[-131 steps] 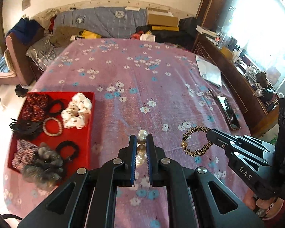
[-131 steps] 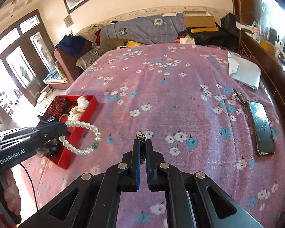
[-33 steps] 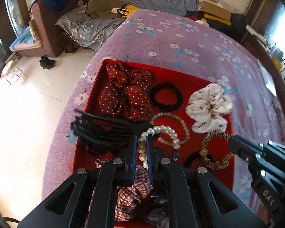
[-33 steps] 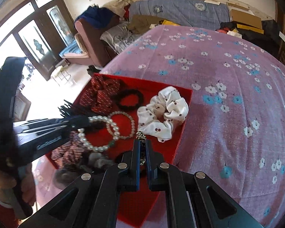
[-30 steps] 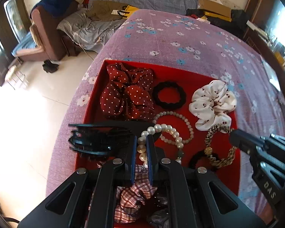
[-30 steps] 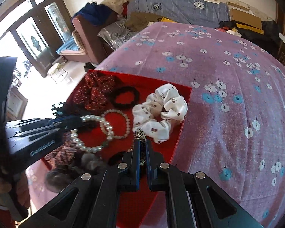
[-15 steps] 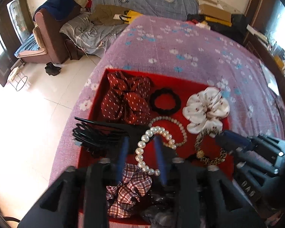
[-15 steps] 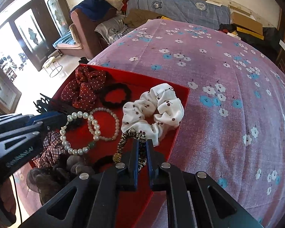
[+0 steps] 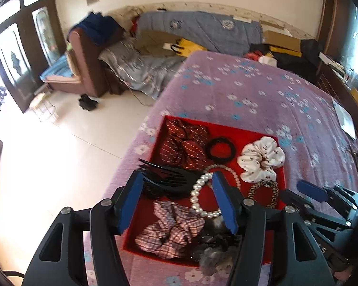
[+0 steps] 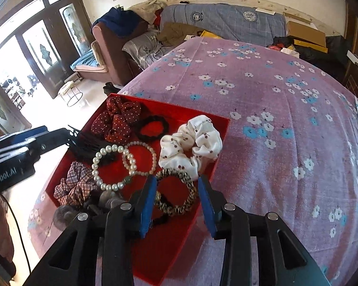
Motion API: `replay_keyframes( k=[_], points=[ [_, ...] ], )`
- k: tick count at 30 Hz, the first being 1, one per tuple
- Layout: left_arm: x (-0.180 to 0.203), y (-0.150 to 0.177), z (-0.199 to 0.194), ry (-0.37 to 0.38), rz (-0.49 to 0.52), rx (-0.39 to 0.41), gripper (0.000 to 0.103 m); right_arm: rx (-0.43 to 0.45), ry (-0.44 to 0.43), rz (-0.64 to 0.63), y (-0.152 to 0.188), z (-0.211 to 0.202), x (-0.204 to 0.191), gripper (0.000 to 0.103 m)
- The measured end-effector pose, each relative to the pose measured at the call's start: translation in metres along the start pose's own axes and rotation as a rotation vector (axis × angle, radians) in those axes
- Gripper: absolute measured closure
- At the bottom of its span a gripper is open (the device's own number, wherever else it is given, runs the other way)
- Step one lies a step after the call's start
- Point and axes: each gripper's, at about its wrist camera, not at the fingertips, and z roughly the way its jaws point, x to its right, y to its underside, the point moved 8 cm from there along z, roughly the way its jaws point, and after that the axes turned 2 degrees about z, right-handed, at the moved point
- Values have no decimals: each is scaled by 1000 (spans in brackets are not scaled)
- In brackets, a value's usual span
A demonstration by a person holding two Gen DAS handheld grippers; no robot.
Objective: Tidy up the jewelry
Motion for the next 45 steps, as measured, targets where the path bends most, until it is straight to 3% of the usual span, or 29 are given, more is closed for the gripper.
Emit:
replay_keyframes(
  k=[12,21,24,39,45],
  points=[
    [-19,-2,-57,-197,-39,197,17,-5,-15,10,25,-29,-9,62],
    [-13,-5,-115,-230,-120,334,10,18,-24,-12,36,-60,-10,57],
    [-9,-4,-130,-247,-134,331,3,27,-27,-12,40,-73,-6,57],
    [28,19,-189,-287,-171,370,3,86,-13,-16,54,-133,33,46],
    [50,41,-183,-251,-163,272,3,91,-2,-17,63,-141,44,39]
  ],
)
